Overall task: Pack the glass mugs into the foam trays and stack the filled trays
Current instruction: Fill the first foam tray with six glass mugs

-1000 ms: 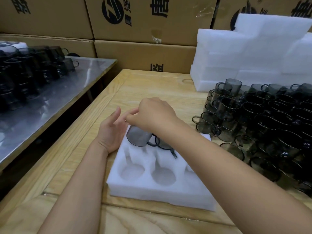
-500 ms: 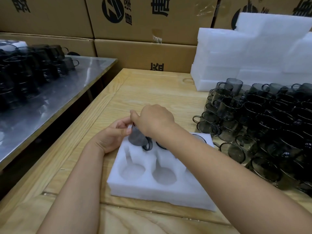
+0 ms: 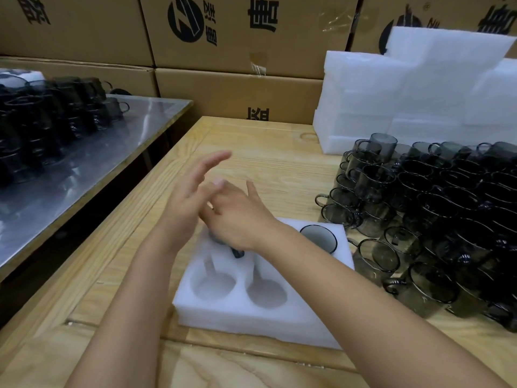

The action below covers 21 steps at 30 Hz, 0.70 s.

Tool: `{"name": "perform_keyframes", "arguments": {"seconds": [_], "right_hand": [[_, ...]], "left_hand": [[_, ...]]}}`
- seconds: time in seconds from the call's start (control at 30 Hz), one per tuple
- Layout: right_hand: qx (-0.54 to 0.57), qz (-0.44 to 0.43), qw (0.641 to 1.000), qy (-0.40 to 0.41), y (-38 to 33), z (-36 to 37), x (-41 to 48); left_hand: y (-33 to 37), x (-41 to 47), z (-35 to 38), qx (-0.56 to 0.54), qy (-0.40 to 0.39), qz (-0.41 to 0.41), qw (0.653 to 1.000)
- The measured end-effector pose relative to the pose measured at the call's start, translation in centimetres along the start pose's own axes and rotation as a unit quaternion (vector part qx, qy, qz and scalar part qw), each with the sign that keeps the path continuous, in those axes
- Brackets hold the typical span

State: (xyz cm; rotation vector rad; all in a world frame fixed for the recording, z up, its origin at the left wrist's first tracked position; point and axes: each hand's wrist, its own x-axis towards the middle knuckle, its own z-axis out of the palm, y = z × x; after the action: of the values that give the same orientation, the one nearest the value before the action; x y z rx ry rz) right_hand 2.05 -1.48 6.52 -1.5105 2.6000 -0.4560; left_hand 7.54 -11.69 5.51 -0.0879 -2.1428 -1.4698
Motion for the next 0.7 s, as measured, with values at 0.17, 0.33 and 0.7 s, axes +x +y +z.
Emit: {"name": "perform_keyframes", "arguments": {"seconds": [0.17, 0.33, 0.7], "right_hand": [[-0.197, -0.064, 0.978, -0.031, 0.7, 1.0, -0.2], [-0.253, -0.036, 0.962, -0.092, 0.4, 2.7, 0.1], [0.042, -0.009, 0.999, 0.018, 0.3, 1.8, -0.4]], "left_hand": [[1.2, 0.0, 1.3, 0.337, -0.170, -0.039, 0.925], [0.6, -0.9, 2.2, 0.403, -0.218, -0.061, 0.887], [-1.6, -1.9, 1.4, -0.049, 0.038, -0.044, 0.997]]}}
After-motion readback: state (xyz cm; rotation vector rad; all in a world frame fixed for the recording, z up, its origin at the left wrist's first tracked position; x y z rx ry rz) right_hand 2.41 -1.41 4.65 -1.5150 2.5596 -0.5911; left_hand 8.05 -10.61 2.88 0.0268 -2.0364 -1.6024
